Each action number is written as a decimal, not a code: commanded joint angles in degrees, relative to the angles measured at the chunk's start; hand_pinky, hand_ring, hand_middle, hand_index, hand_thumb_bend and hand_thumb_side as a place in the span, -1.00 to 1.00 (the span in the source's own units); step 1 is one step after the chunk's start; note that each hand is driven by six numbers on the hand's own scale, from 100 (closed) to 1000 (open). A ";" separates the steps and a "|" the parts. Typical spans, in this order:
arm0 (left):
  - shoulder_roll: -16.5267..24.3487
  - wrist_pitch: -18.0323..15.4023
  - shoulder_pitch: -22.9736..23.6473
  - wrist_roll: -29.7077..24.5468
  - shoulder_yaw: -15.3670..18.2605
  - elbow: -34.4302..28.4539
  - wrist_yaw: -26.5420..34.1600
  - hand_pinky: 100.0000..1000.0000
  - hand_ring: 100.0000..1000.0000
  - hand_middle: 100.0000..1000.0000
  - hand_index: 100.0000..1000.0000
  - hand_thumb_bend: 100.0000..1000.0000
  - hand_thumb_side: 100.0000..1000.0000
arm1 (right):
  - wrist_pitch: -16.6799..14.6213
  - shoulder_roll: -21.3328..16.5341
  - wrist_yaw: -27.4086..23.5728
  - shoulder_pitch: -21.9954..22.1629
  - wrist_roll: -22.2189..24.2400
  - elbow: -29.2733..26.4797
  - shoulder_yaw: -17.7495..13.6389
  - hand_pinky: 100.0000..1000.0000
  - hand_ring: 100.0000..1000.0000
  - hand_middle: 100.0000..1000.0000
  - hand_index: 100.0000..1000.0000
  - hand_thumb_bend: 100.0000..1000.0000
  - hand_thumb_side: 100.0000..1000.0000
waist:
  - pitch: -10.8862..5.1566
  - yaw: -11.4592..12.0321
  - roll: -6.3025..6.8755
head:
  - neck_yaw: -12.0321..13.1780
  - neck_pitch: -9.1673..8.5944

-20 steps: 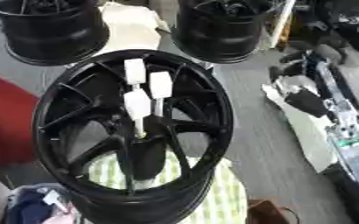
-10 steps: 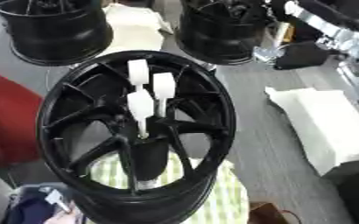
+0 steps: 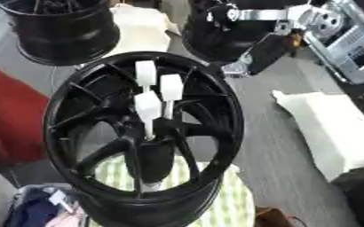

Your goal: Pull the pin out of the wheel hub.

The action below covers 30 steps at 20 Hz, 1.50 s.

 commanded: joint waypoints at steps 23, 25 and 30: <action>0.28 0.25 -0.06 -0.61 -0.26 -0.73 0.06 0.20 0.22 0.22 0.74 -0.72 -0.12 | -8.92 13.66 18.10 -7.61 5.14 23.93 0.63 0.62 0.76 0.70 0.95 -0.60 -0.26 | -1.40 1.01 0.37 | -0.60 -0.12; 0.26 0.25 -0.04 -0.64 -0.29 -0.72 0.06 0.20 0.22 0.22 0.74 -0.72 -0.12 | -9.20 13.89 18.82 -7.61 5.14 24.56 0.46 0.60 0.72 0.66 0.93 -0.60 -0.26 | -1.40 1.03 0.37 | -0.62 -0.12; 0.21 0.26 -0.04 -0.70 -0.32 -0.73 0.07 0.20 0.22 0.22 0.74 -0.72 -0.12 | -9.67 14.69 20.50 -7.53 5.14 26.04 0.48 0.51 0.58 0.50 0.80 -0.63 -0.24 | -1.40 1.10 0.40 | -0.71 -0.12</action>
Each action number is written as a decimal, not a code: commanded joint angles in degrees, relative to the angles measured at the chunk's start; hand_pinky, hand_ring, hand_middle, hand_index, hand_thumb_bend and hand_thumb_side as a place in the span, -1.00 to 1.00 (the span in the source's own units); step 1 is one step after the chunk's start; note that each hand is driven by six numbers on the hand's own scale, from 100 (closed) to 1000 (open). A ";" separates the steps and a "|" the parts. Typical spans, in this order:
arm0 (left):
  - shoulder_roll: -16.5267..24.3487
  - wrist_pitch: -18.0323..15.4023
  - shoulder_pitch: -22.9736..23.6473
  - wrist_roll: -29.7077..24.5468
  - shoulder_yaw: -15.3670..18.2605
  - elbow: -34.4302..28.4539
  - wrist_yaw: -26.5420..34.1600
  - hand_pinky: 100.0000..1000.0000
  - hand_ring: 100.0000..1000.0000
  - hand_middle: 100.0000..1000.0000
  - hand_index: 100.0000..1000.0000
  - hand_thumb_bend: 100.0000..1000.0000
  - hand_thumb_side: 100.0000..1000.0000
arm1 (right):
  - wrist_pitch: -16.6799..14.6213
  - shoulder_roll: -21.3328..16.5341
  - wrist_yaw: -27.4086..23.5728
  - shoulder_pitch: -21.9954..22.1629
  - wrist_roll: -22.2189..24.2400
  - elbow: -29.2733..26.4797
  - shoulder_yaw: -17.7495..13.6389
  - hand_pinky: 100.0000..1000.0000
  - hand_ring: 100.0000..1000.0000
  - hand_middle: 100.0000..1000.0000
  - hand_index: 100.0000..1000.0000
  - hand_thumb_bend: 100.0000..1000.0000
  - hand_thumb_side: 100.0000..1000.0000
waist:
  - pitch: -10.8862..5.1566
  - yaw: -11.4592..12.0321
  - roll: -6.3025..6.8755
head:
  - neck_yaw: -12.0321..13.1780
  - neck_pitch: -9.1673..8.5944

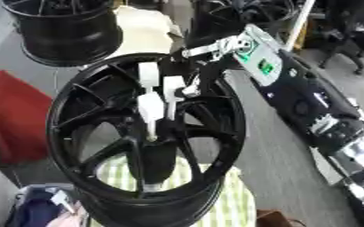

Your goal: Pull the pin out of the wheel hub.

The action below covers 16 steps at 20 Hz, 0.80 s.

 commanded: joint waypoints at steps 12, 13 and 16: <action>0.15 -0.05 -0.26 -0.21 -0.03 -0.75 0.06 0.20 0.22 0.22 0.74 -0.72 -0.12 | -4.20 1.36 3.32 -1.28 2.88 2.91 -1.84 0.24 0.17 0.04 0.38 -0.70 -0.26 | -0.88 0.39 0.39 | -0.22 -0.12; 0.15 -0.04 -0.26 -0.22 -0.03 -0.75 0.05 0.20 0.22 0.22 0.74 -0.72 -0.12 | -4.13 1.36 3.15 -1.32 2.88 2.83 -2.12 0.20 0.10 -0.03 0.31 -0.71 -0.27 | -0.88 0.40 0.39 | -0.18 -0.12; 0.16 -0.04 -0.27 -0.19 -0.01 -0.73 0.04 0.20 0.22 0.22 0.74 -0.72 -0.12 | -3.73 1.22 2.32 -1.46 2.87 2.32 -2.90 0.10 -0.04 -0.20 0.12 -0.77 -0.26 | -0.90 0.37 0.40 | -0.13 -0.12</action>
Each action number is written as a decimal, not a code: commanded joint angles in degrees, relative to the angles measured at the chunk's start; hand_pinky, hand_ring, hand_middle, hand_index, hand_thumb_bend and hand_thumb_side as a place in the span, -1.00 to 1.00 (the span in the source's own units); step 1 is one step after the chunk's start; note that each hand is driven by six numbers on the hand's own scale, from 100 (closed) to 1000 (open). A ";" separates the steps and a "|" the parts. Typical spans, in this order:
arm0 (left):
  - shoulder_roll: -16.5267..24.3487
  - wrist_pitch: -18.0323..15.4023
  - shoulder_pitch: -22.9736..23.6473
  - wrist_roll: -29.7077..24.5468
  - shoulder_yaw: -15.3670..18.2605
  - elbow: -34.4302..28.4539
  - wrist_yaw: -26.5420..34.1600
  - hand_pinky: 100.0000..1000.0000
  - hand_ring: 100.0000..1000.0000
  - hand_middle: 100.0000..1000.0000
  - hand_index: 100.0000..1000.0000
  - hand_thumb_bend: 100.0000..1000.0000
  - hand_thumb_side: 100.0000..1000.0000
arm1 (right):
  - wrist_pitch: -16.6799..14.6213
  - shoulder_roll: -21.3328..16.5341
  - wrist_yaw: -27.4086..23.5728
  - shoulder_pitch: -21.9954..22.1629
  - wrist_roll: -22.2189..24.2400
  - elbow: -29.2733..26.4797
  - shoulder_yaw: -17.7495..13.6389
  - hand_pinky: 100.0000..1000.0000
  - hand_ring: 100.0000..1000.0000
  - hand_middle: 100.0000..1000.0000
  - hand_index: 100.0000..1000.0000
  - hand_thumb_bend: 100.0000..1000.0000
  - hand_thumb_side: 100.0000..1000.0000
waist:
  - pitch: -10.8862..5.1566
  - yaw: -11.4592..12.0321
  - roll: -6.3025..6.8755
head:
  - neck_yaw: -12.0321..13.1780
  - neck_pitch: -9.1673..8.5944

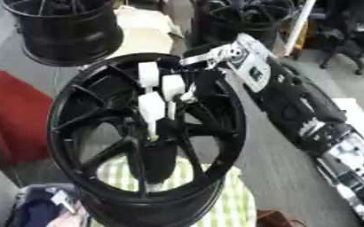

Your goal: Pull the pin out of the wheel hub.

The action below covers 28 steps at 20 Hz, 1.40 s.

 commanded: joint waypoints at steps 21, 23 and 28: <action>1.28 0.14 0.92 0.94 1.03 -0.53 -0.17 0.20 0.22 0.23 0.74 -0.72 -0.12 | 5.45 -21.24 -11.06 6.62 -15.69 -21.06 -16.21 0.08 -0.09 -0.33 0.01 -0.63 -0.24 | -2.37 -3.61 -0.02 | 2.91 -0.12; 1.31 0.12 1.01 1.22 1.27 -0.57 -0.17 0.20 0.22 0.23 0.74 -0.72 -0.12 | 7.33 -23.52 -10.58 13.43 -22.47 -24.23 -21.03 0.09 -0.10 -0.34 0.01 -0.62 -0.23 | -2.31 -4.15 0.06 | 3.32 -0.12; 1.40 0.14 0.93 1.74 1.63 -0.66 -0.14 0.20 0.22 0.23 0.74 -0.72 -0.12 | 11.13 -22.39 -7.92 32.79 -38.59 -27.76 -30.12 0.20 -0.01 -0.18 0.26 -0.49 -0.21 | -1.98 -5.73 0.08 | 4.58 -0.12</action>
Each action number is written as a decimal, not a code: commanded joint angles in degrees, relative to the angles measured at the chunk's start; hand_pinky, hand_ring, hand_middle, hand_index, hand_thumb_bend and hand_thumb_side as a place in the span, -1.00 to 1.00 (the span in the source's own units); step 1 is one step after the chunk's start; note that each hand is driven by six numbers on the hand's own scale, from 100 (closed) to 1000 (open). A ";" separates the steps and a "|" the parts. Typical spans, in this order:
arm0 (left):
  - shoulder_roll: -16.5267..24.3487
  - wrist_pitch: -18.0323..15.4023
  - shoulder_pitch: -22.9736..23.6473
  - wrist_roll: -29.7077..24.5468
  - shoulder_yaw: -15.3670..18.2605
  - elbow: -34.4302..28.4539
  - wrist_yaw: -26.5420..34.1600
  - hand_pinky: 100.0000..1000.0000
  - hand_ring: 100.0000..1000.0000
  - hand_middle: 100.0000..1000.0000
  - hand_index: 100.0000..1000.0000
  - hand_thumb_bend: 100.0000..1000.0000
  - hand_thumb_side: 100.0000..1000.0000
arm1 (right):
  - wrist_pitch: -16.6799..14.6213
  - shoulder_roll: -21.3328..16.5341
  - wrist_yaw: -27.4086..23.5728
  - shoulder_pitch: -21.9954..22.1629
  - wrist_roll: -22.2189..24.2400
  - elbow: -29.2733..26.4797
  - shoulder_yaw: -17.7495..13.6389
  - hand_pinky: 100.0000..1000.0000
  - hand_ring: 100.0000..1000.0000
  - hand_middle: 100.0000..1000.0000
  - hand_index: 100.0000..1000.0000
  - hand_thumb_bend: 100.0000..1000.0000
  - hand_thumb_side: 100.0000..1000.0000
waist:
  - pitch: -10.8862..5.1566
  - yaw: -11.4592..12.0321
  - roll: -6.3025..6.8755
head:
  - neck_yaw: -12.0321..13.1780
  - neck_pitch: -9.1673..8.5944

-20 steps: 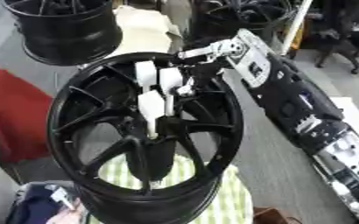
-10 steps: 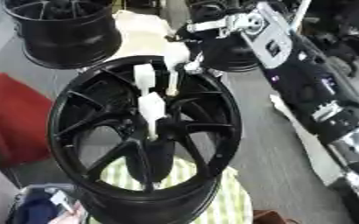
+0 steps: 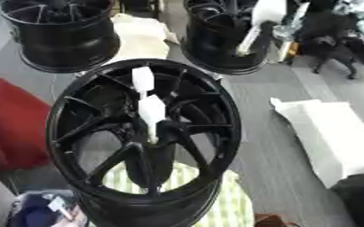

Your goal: Pull the pin out of the wheel hub.

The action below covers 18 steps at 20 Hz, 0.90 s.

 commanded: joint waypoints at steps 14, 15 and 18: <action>1.83 -0.71 -1.26 0.34 0.30 -0.55 0.08 0.20 0.23 0.23 0.74 -0.73 -0.12 | -5.21 25.43 -13.48 31.03 -40.25 3.04 -8.20 0.36 0.38 0.44 0.76 -0.53 -0.23 | 1.23 -1.72 0.76 | 1.18 -0.64; 1.80 -0.75 -1.40 0.25 0.23 -0.54 0.11 0.20 0.23 0.23 0.74 -0.73 -0.12 | -6.06 26.09 -14.38 31.23 -40.21 2.55 -7.01 0.33 0.34 0.40 0.73 -0.58 -0.25 | 1.42 -1.70 0.78 | 1.13 -0.72; 1.74 -0.77 -1.82 0.17 0.15 -0.61 0.16 0.20 0.23 0.23 0.74 -0.74 -0.12 | -7.82 27.67 -16.89 30.87 -38.81 0.40 -3.12 0.32 0.31 0.37 0.72 -0.65 -0.25 | 2.09 -1.76 0.71 | 0.95 -1.10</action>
